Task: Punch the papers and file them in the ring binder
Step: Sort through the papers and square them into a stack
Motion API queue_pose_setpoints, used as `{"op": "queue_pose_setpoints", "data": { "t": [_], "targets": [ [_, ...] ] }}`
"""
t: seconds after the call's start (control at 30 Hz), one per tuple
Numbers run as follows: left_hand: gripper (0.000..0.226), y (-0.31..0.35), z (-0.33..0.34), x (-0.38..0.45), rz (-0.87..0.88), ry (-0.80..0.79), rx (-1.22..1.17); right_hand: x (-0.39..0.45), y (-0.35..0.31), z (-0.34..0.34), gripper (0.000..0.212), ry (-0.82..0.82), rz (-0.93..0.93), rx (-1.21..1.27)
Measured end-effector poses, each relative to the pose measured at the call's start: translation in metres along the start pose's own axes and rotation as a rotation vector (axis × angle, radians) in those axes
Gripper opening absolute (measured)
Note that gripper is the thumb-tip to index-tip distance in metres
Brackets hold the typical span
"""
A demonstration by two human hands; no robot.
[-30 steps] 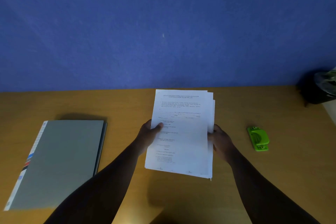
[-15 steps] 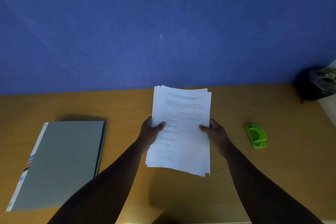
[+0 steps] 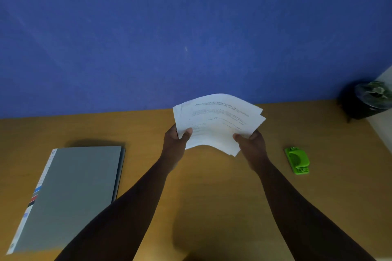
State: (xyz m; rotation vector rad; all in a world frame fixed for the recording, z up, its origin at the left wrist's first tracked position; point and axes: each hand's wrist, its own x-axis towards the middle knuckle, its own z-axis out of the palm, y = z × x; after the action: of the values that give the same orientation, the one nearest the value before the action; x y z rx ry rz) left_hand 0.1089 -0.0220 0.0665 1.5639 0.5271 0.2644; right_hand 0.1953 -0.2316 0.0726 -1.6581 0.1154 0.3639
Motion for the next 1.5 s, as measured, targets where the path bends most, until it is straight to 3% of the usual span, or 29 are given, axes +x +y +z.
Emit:
{"op": "queue_pose_setpoints", "data": {
  "t": [0.43,0.67,0.87,1.1,1.27,1.37,1.5],
  "targets": [
    [0.039,0.011,0.002,-0.004,0.012,-0.036,-0.066,-0.009,-0.002,0.005,0.047,-0.030,-0.045,-0.203],
    [0.055,0.030,0.013,0.007,0.102,0.215,-0.085,-0.014,-0.007,0.011,0.050,-0.073,-0.090,-0.319],
    [0.069,0.044,0.018,0.017,0.093,0.247,-0.131,-0.017,-0.009,0.014,0.052,-0.094,-0.084,-0.339],
    [0.041,0.050,0.018,0.021,0.039,0.293,-0.201,-0.018,-0.011,0.013,0.049,-0.105,-0.052,-0.419],
    [0.058,0.056,0.016,0.019,0.046,0.273,-0.285,-0.018,-0.012,0.015,0.043,-0.132,-0.028,-0.449],
    [0.066,0.051,0.011,0.019,0.153,0.204,-0.199,-0.018,-0.013,0.015,0.039,-0.133,-0.017,-0.457],
    [0.036,0.038,0.004,0.013,0.191,0.129,-0.032,-0.018,-0.014,0.014,0.035,-0.108,0.005,-0.430]
  ]
}}
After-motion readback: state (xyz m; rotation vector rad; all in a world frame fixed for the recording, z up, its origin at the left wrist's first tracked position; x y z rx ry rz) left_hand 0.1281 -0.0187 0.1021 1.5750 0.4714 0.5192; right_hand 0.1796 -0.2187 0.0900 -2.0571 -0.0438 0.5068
